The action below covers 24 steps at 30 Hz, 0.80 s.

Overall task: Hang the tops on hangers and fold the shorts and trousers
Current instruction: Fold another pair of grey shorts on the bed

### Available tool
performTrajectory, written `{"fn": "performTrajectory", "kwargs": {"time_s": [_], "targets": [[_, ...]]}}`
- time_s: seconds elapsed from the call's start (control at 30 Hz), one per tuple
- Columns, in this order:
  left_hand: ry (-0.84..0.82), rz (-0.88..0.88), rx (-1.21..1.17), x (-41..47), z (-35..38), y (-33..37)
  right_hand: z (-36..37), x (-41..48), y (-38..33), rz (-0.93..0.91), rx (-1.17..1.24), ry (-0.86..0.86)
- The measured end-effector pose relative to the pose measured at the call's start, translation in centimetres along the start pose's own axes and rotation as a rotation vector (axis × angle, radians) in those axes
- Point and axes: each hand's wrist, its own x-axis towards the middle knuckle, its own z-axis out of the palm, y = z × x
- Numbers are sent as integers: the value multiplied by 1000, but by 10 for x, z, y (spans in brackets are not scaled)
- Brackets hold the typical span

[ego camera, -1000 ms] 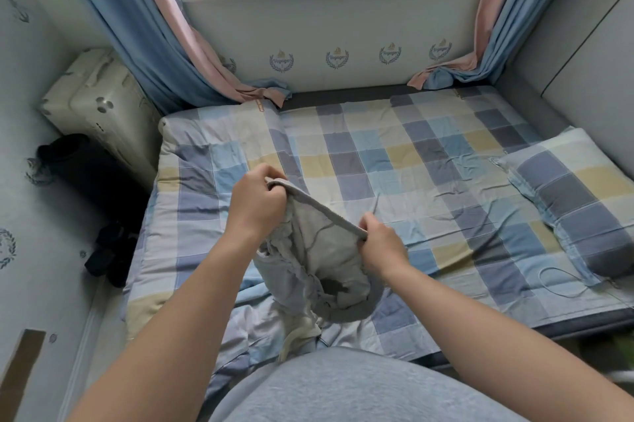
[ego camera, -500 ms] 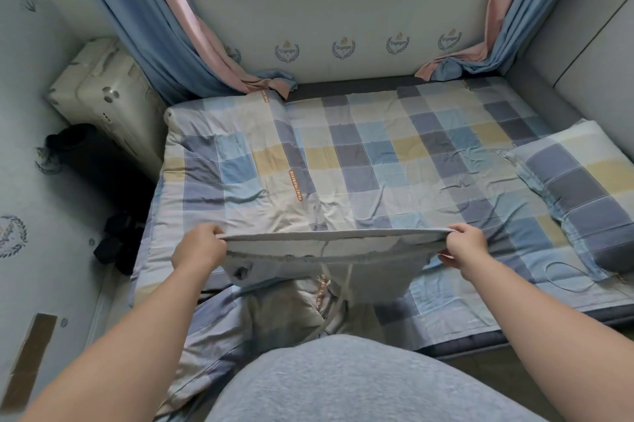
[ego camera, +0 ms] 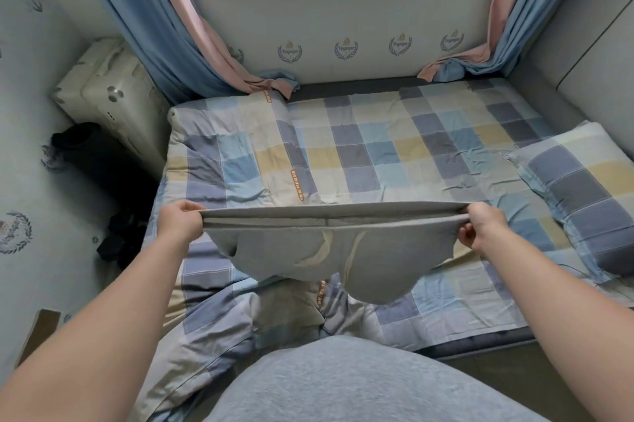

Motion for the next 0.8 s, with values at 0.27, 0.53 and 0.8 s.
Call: {"fn": "performTrajectory", "kwargs": {"time_s": [0.27,0.53,0.8], "targets": [[-207,-383,-660,8,-3,40,15,-16,-32,-202,-104,-135],[-346,74,-182,4,-4,71,18,-37,-56,-494,-180,-391],[-124,505,614,2,-26,78,-2,-26,-67,-756,-658,-90]]}}
